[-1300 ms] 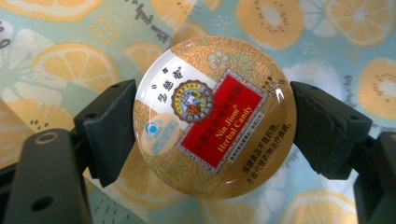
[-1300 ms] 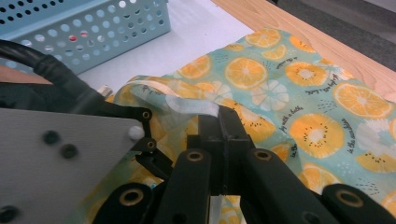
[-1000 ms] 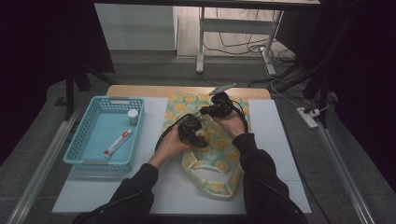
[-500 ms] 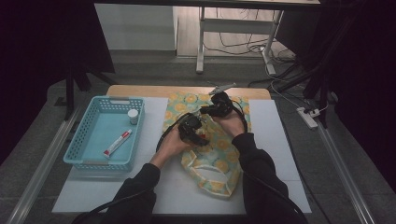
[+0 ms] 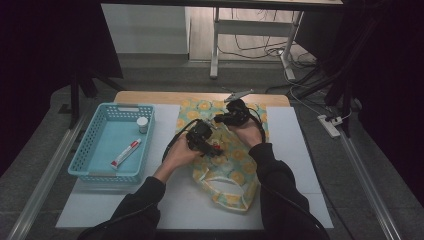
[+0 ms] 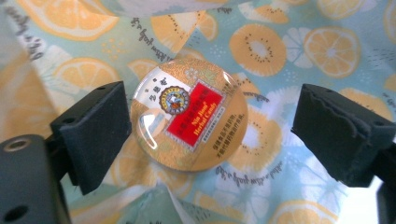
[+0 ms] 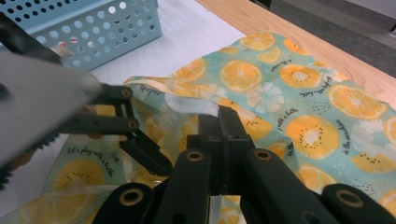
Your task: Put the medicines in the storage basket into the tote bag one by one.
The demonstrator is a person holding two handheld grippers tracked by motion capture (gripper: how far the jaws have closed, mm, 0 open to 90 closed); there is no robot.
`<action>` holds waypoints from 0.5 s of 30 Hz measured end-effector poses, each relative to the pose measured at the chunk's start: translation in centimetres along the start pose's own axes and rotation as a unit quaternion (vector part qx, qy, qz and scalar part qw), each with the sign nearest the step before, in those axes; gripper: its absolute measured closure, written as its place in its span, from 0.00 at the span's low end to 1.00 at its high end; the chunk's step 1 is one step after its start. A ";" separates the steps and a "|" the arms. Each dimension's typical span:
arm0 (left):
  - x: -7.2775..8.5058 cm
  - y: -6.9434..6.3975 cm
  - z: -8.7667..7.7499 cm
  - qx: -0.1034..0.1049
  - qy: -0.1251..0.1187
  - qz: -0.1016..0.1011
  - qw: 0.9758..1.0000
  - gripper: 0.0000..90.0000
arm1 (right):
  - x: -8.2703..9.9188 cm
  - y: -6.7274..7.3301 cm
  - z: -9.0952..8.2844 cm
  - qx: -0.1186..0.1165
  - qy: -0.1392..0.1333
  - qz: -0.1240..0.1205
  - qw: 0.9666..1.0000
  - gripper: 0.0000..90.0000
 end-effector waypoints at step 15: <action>1.4 0.1 -3.3 0.009 -0.040 -0.016 0.999 0.00 | 0.3 0.2 -0.1 -0.004 0.002 -0.005 1.000 1.00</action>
Point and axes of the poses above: each handheld gripper's, and its own axes: z roughly forward along the jaws, x roughly out of its underside, y roughly to its left, the point moved 3 cm from there along z, roughly forward along the jaws, and after that the axes turned 7 degrees about -x, right-handed, at the moved point
